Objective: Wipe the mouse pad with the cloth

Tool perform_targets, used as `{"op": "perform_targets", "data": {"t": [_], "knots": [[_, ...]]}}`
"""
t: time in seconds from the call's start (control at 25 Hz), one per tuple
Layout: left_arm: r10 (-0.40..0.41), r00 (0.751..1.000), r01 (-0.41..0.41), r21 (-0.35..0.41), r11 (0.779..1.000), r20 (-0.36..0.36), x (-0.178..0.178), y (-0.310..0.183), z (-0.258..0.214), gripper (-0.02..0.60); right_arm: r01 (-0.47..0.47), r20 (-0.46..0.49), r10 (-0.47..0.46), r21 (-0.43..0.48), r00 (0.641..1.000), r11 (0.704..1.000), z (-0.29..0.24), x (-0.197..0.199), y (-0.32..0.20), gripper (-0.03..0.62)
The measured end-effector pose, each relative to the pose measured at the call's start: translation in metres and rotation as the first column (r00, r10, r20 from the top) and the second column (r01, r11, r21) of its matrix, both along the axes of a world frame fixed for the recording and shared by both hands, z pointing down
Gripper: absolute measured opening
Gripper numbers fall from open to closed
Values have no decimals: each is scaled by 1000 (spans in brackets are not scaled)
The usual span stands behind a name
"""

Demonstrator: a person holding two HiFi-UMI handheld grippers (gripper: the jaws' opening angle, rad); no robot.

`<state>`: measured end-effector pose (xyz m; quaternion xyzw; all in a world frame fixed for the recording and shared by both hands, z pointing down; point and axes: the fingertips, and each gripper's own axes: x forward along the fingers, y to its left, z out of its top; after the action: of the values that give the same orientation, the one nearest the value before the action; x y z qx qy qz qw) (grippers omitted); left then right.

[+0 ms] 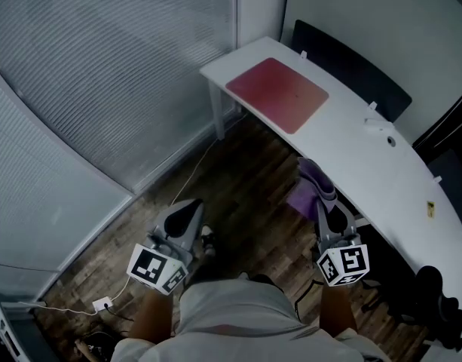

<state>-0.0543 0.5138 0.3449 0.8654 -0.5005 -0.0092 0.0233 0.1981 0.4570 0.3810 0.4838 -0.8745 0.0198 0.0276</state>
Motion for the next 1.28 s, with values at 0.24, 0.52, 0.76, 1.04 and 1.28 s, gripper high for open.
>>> {"op": "perform_targets", "data": {"t": [0.24,0.52,0.76,1.04,1.28], "knots": [[54,998,-53,15,998,-35,-24,-79,2,2,-59,-5,59,-3,998,998,-3,-19,-66,44],[90,994,-88,33,996,-62,-88,-178,-15,2,-84,-64,86,23,994,996,-33,-82,-157,44],[87,990,-87,6,996,-111,-164,-245,-17,2,-54,-144,60,49,988,997,-42,-167,-223,44],[97,994,-97,9,995,-49,-210,-306,-9,2,-60,-143,59,-1,988,998,-29,-220,-275,44],[124,990,-125,-20,992,-67,-220,-345,3,2,-87,-135,83,-27,987,996,-25,-231,-313,44]]}}
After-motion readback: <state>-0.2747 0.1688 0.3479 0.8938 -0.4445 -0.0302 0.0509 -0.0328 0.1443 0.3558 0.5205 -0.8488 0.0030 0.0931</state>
